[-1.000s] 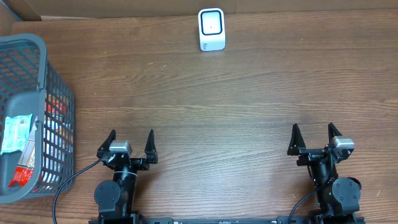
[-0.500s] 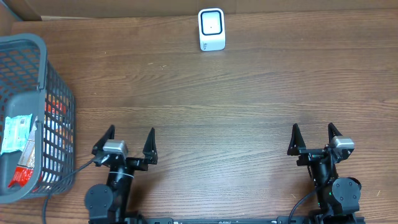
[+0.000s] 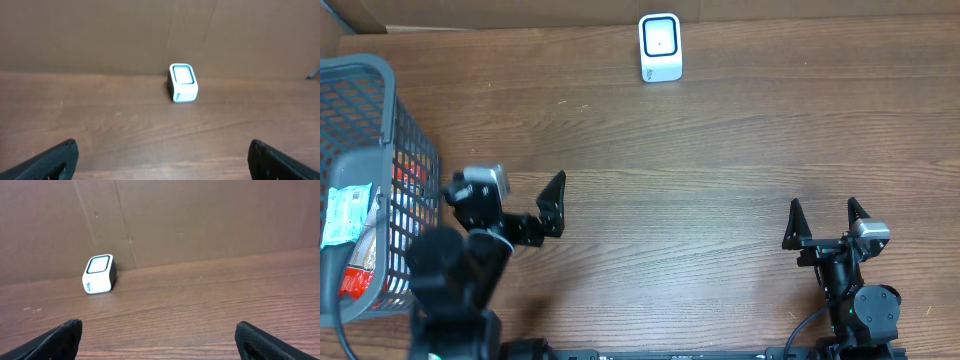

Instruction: Scan the item barcode

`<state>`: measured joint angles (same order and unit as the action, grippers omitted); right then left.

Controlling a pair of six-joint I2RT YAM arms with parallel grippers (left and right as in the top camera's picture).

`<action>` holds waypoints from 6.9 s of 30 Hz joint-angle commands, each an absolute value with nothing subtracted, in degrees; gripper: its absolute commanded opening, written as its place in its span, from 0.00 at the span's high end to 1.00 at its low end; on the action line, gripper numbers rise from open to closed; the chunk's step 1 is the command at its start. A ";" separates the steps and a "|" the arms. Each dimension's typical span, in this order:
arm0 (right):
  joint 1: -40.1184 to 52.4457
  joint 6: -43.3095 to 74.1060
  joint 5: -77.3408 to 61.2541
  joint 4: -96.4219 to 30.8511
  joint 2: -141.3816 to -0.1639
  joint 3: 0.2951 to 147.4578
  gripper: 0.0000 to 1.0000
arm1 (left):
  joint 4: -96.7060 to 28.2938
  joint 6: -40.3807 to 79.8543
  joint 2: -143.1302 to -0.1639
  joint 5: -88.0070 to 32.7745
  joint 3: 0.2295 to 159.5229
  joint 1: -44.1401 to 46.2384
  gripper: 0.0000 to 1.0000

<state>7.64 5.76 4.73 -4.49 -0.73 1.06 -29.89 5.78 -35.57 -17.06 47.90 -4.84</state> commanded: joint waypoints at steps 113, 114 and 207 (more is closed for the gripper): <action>7.70 5.52 4.89 -4.23 -0.16 0.45 0.00 | -31.75 -21.47 -109.89 9.82 85.84 -52.51 0.14; 7.70 5.52 4.89 -4.23 -0.16 0.45 0.00 | -31.24 -21.47 -110.24 10.81 85.86 -52.49 0.10; 7.70 5.52 4.89 -4.23 -0.16 0.45 0.00 | -32.42 -16.10 -84.84 5.08 87.09 -41.91 0.96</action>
